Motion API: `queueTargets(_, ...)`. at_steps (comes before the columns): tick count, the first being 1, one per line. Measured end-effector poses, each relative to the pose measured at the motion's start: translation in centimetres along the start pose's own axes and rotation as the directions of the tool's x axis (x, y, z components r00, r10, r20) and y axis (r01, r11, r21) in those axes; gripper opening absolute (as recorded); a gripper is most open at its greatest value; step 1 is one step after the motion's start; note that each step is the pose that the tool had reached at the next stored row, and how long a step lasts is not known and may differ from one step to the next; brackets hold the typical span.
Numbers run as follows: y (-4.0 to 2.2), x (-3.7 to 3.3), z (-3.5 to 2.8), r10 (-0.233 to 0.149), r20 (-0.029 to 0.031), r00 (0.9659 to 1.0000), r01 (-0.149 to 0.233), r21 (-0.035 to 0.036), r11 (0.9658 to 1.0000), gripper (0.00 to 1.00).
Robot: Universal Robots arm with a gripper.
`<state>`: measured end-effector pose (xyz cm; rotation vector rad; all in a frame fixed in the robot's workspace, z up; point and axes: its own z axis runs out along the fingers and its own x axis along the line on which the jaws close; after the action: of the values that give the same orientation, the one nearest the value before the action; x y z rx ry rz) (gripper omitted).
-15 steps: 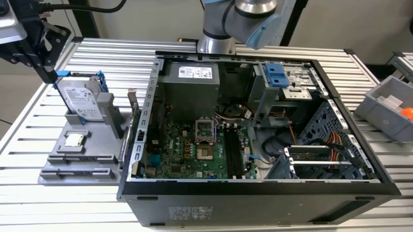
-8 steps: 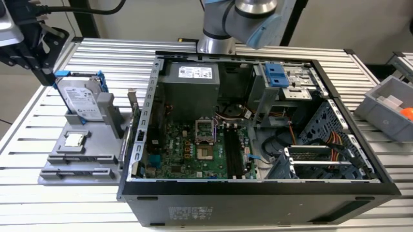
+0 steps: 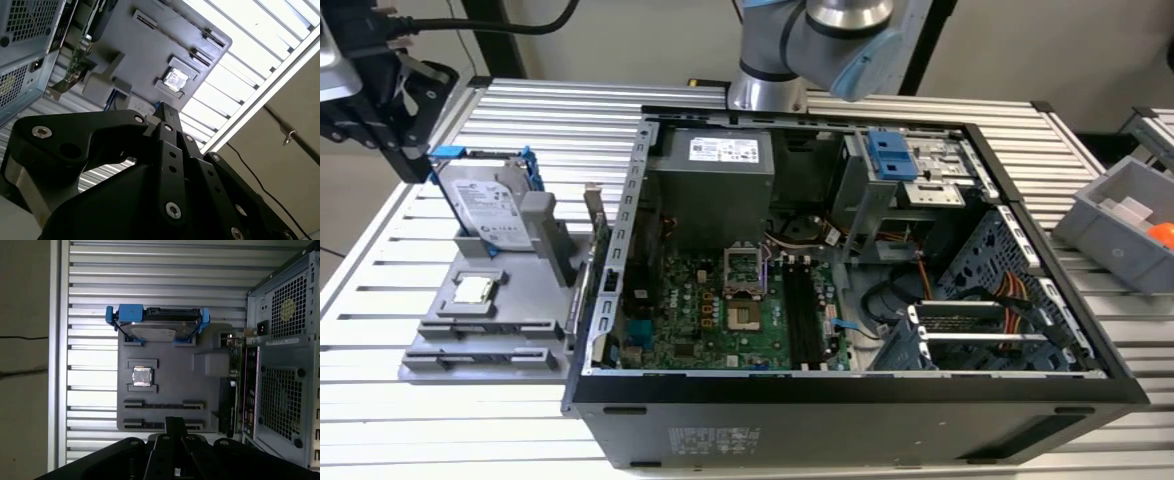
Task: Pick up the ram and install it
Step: 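Reach for the ram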
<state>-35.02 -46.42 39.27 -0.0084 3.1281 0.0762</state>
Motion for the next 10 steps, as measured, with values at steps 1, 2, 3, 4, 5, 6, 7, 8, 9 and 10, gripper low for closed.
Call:
queueTargets(1, -0.07, 0.01, 0.00, 0.000, -0.0001, 1.0000, 0.000, 0.0000, 1.0000, 0.00)
queueTargets(2, -0.14, 0.01, 0.00, 0.000, -0.0001, 1.0000, 0.000, -0.0001, 1.0000, 0.00)
queueTargets(3, -0.21, 0.02, -0.01, 0.000, -0.0001, 1.0000, 0.000, -0.0001, 1.0000, 0.00)
queueTargets(4, -0.28, 0.03, -0.01, 0.000, -0.0002, 1.0000, 0.000, 0.0000, 1.0000, 0.00)
queueTargets(5, -0.34, 0.04, -0.01, 0.000, -0.0002, 1.0000, 0.000, -0.0001, 1.0000, 0.00)
queueTargets(6, -0.40, 0.04, -0.01, 0.000, -0.0002, 1.0000, 0.000, -0.0001, 1.0000, 0.00)
queueTargets(7, -0.46, 0.05, -0.02, 0.000, -0.0002, 1.0000, 0.000, -0.0001, 1.0000, 0.00)
queueTargets(8, -0.53, 0.05, -0.02, 0.000, -0.0002, 1.0000, 0.000, -0.0001, 1.0000, 0.00)
queueTargets(9, -0.61, 0.05, -0.03, 0.000, -0.0002, 1.0000, 0.000, 0.0000, 1.0000, 0.00)
queueTargets(10, -0.69, 0.05, -0.03, 0.000, -0.0003, 1.0000, 0.000, 0.0000, 1.0000, 0.00)
